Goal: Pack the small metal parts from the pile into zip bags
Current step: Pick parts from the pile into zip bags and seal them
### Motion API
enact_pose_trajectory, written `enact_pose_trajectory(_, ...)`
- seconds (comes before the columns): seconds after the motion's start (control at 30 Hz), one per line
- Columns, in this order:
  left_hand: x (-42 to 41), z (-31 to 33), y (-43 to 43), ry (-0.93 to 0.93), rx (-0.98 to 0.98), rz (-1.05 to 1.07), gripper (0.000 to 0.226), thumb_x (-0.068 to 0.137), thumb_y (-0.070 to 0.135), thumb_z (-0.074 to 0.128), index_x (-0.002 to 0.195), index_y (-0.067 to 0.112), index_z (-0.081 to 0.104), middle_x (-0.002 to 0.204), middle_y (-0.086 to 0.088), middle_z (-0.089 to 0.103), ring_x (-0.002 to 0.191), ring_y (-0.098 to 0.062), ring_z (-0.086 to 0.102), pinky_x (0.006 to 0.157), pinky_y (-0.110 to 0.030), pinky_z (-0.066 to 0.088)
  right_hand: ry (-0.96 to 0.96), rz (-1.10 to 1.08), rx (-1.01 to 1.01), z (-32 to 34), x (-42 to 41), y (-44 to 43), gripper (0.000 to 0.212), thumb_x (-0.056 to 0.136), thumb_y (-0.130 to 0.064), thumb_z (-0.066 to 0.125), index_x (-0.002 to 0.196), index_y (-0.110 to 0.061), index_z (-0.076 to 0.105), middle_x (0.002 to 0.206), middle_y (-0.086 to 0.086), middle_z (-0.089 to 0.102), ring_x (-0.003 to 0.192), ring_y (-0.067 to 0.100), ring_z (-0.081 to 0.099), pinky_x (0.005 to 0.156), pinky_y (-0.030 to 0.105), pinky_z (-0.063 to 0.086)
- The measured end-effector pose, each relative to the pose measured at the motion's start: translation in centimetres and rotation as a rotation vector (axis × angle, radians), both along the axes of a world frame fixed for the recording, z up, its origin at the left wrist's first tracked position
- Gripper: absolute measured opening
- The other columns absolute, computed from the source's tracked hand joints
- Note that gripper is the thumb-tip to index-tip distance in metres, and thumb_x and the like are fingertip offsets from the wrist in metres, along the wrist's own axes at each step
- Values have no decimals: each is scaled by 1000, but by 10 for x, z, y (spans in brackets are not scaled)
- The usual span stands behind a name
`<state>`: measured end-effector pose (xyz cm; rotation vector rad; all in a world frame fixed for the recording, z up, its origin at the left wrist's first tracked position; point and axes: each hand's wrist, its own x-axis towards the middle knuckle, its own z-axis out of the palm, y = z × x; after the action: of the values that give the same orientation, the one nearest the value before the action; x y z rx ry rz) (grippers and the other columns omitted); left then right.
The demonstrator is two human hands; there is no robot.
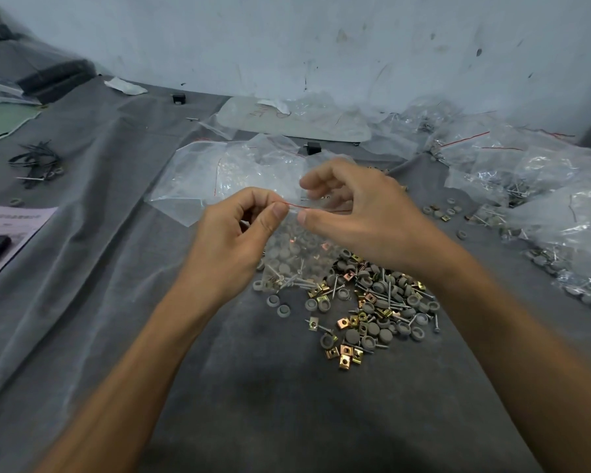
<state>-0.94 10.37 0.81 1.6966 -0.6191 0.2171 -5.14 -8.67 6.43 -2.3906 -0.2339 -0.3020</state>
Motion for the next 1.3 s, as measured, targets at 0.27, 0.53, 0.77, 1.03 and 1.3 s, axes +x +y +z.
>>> enact_pose_trajectory(0.27,-2,2,-1,9,-11,-24,10,97,19,66,90,24,70,85,-22,68,70,-42,58,63,-54,47,-80,3,-168,1,7,14,10,84,-40,66,82,-29,66,82,-14,67,80,3,63,76,38,55)
enact_pose_trajectory(0.53,-3,3,-1,42,12,-46,6,95,20,66,91,21,71,82,-26,65,65,-25,50,58,-53,43,-149,-36,-230,-1,3,20,19,76,-46,58,75,-28,60,76,-13,60,74,7,57,70,35,49)
enact_pose_trajectory(0.77,-1,2,0,33,13,-44,8,95,24,66,90,28,70,75,-11,66,63,-19,50,55,-43,43,-150,-44,-216,-1,-2,12,15,75,-41,61,73,-26,62,77,-12,63,72,5,57,69,31,48)
enact_pose_trajectory(1.03,0,3,3,20,19,-9,8,93,21,67,87,25,70,75,-10,65,65,-16,48,59,-45,41,-114,-73,-181,-6,-12,-12,14,79,-35,65,75,-23,62,78,-10,63,72,8,59,68,29,46)
enact_pose_trajectory(1.3,1,4,1,23,37,-1,8,89,28,66,87,22,70,79,-20,66,67,-16,50,61,-42,44,-134,-146,-155,-13,-23,-38,10,79,-31,66,72,-22,64,75,-10,64,65,6,57,64,27,46)
